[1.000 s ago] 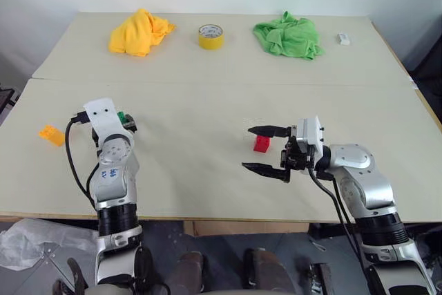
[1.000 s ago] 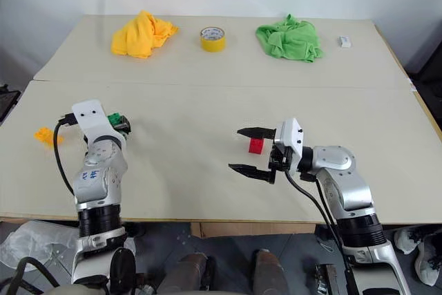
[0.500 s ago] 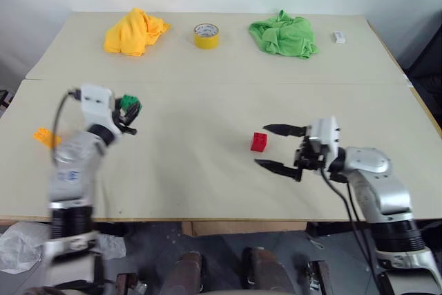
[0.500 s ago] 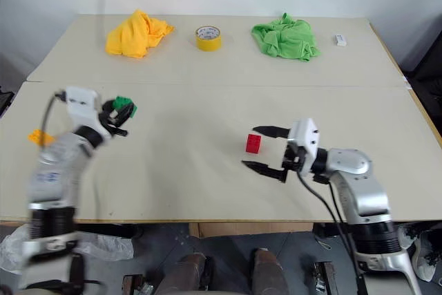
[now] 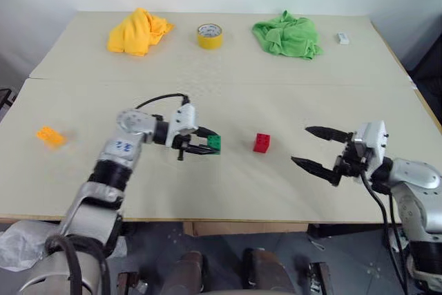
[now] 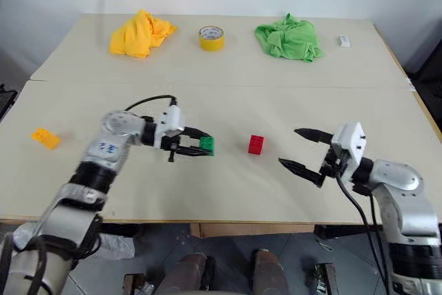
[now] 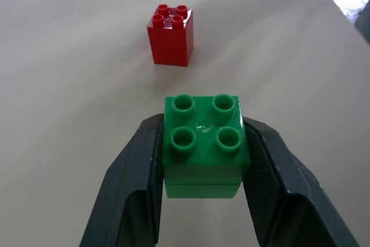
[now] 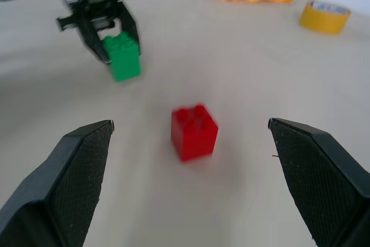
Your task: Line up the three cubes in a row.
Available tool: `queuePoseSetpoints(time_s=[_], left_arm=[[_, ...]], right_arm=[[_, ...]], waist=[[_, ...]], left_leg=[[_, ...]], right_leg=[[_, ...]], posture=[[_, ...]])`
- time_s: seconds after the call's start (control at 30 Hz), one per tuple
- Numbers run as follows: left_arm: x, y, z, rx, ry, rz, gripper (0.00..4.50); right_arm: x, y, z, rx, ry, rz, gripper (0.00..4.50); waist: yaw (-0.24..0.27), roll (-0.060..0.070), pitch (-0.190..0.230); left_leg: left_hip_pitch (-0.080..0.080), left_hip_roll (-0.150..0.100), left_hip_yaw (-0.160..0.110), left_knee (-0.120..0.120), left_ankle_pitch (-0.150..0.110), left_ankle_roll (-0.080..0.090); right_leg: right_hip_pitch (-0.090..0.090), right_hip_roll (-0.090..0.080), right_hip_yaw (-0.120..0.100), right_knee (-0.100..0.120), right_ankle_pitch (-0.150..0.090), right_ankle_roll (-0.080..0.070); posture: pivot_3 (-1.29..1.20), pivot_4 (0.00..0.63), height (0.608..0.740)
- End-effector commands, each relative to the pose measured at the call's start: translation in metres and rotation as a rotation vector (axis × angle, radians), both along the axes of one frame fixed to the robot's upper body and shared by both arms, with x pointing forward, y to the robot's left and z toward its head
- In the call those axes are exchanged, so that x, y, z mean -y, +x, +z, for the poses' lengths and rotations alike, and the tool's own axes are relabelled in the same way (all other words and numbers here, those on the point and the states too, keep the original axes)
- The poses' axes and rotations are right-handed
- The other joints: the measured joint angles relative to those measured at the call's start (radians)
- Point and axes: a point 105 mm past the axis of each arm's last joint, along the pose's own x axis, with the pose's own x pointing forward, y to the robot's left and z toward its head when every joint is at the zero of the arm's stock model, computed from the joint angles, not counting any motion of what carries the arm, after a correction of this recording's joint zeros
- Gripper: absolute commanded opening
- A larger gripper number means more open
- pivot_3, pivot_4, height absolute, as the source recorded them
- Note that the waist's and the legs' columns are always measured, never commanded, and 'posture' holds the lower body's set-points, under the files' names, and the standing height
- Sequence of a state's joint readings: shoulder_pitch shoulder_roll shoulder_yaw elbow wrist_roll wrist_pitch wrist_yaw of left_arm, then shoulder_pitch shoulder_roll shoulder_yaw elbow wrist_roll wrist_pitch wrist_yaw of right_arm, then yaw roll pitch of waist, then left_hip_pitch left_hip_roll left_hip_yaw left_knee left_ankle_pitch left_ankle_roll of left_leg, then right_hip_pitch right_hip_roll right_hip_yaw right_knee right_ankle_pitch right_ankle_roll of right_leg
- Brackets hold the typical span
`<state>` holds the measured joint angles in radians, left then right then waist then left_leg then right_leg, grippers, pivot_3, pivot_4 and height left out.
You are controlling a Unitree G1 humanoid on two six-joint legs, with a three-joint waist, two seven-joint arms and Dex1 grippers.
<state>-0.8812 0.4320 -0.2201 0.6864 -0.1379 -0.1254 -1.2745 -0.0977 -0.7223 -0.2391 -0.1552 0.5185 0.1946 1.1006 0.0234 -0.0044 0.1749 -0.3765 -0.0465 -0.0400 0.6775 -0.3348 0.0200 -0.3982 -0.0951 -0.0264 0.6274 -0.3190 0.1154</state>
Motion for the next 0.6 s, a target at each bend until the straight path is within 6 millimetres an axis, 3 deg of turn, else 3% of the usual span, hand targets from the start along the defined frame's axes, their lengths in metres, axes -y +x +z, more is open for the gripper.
queuePoseSetpoints(time_s=[0.03, 0.57, 0.6], left_arm=[[0.004, 0.01, 0.006, 0.069, 0.015, -0.007, 1.49], [0.006, 0.022, -0.013, -0.029, 0.047, 0.029, 1.49], [0.006, 0.021, -0.014, -0.028, 0.057, 0.025, 1.84]], right_arm=[[0.004, -0.013, 0.005, 0.036, -0.046, 0.007, 4.5], [-0.008, -0.02, 0.001, 0.045, -0.015, -0.033, 4.5], [-0.009, -0.02, 0.0, 0.045, -0.016, -0.028, 4.5]], waist=[[-0.001, 0.0, 0.0], [0.004, -0.001, 0.0], [0.004, -0.001, 0.0]], left_leg=[[0.0, 0.0, 0.001, 0.0, 0.0, 0.0], [0.0, -0.002, 0.002, 0.004, 0.0, 0.002], [0.0, -0.002, 0.002, 0.004, 0.0, 0.002]], right_leg=[[0.0, 0.0, 0.0, 0.0, 0.0, 0.0], [0.001, -0.001, -0.001, 0.001, 0.002, 0.003], [0.001, -0.001, -0.001, 0.001, 0.002, 0.003]], posture=[[0.0, 0.15, 0.74], [0.0, 0.15, 0.74], [0.0, 0.15, 0.74]])
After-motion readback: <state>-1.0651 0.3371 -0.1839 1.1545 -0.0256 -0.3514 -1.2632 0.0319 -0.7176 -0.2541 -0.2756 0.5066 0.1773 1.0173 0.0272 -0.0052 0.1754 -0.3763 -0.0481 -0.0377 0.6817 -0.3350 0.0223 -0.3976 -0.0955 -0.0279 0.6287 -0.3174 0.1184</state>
